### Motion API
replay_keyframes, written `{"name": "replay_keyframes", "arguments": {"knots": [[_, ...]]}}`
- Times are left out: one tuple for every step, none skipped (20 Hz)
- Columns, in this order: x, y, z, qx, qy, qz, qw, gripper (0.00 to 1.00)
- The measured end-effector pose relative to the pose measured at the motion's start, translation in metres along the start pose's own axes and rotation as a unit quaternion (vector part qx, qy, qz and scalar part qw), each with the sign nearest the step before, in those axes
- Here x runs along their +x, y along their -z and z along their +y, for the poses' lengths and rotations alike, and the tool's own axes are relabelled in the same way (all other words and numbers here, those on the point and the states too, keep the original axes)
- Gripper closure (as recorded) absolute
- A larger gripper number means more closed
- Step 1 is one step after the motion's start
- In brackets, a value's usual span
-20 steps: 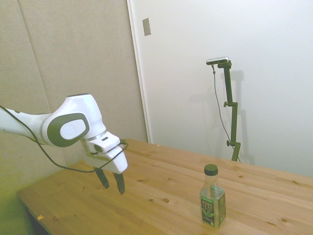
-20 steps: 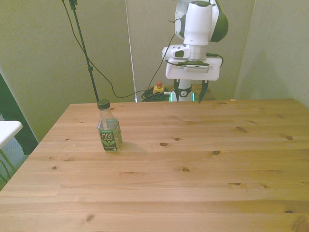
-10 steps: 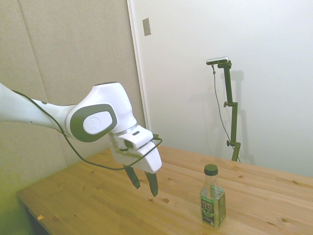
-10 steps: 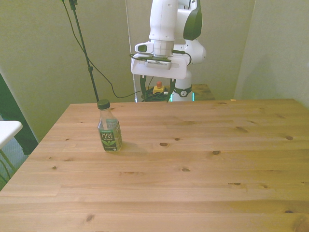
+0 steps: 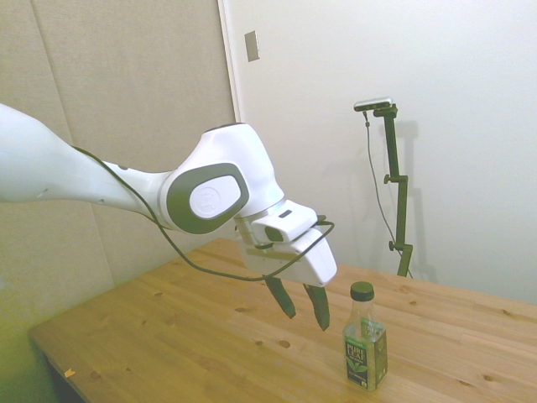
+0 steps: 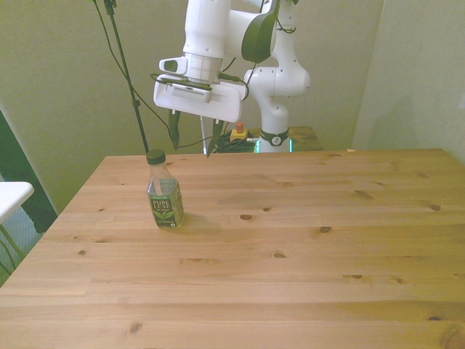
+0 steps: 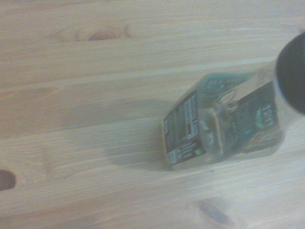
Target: Knock down the bottle
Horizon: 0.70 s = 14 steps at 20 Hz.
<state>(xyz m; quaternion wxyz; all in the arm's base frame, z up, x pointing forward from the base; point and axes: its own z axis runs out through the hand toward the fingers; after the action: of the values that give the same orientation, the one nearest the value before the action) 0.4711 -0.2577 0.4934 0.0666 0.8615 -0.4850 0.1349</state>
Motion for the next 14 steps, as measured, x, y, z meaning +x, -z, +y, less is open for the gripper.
{"name": "replay_keyframes", "arguments": {"knots": [[0.006,0.000,0.000,0.000,-0.001,0.002,1.0000,1.00],[0.011,-0.001,0.001,-0.001,-0.002,0.004,1.0000,1.00],[0.017,-0.002,0.002,-0.002,-0.004,0.005,1.0000,1.00],[0.021,-0.003,0.004,-0.003,-0.005,0.006,1.0000,1.00],[0.025,-0.003,0.007,-0.004,-0.005,0.007,1.0000,1.00],[0.029,-0.004,0.010,-0.004,-0.007,0.008,0.9999,1.00],[0.033,-0.004,0.013,-0.004,-0.010,0.010,0.9999,1.00],[0.037,-0.003,0.015,-0.004,-0.013,0.012,0.9998,1.00],[0.041,-0.003,0.016,-0.004,-0.015,0.013,0.9998,1.00],[0.043,-0.004,0.016,-0.003,-0.017,0.015,0.9997,1.00],[0.045,-0.004,0.015,-0.002,-0.018,0.016,0.9997,1.00],[0.047,-0.004,0.014,-0.001,-0.020,0.015,0.9997,1.00],[0.048,-0.005,0.012,0.001,-0.022,0.014,0.9997,1.00],[0.049,-0.005,0.010,0.002,-0.023,0.014,0.9996,1.00]]}}
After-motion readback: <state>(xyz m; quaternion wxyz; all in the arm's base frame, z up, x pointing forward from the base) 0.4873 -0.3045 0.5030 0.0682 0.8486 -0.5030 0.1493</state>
